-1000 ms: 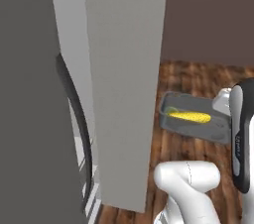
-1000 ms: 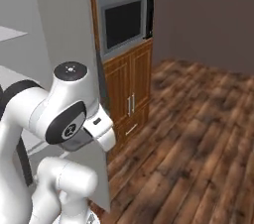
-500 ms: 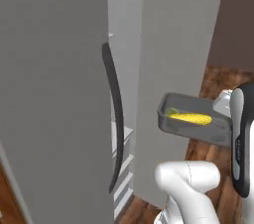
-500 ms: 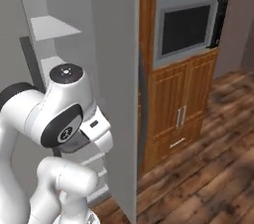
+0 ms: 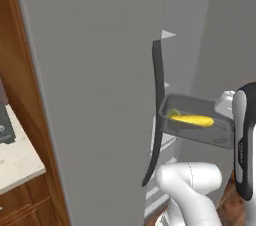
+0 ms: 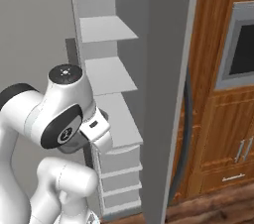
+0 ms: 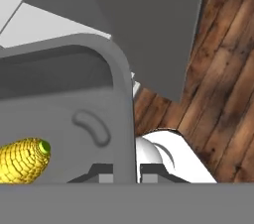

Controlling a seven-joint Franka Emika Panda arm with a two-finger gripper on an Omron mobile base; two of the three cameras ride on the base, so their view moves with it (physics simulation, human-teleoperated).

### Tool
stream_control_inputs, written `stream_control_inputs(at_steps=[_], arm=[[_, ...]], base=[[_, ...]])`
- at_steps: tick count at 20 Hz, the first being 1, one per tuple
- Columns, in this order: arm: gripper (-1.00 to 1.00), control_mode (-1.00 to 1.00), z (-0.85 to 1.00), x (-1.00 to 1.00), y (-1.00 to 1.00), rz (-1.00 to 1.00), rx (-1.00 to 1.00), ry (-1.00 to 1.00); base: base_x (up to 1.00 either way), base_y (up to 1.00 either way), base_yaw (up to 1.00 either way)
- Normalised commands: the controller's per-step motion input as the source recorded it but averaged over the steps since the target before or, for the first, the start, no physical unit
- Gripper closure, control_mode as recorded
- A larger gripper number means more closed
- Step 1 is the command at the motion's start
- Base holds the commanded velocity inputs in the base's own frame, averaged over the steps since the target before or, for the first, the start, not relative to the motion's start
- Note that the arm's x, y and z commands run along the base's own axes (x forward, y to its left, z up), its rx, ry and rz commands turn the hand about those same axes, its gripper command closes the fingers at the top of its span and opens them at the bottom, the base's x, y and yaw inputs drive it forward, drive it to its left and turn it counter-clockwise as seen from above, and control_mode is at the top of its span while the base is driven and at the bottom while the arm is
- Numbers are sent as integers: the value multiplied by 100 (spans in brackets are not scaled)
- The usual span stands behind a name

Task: Take the lemon wedge and corn out of the freezer and place them in the tupperware container on the counter. Then put the tupperware containing the vegetables back in the freezer.

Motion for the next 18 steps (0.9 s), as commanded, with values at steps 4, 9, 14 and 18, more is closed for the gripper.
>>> stream_control_inputs(at_steps=[4,9,14,18], arm=[[100,100,0,0,0,0,0,0],[100,100,0,0,0,0,0,0],[100,100,0,0,0,0,0,0],[100,100,0,0,0,0,0,0]], base=[[73,-22,46],[42,-32,36],[0,-56,23],[-2,-47,17]])
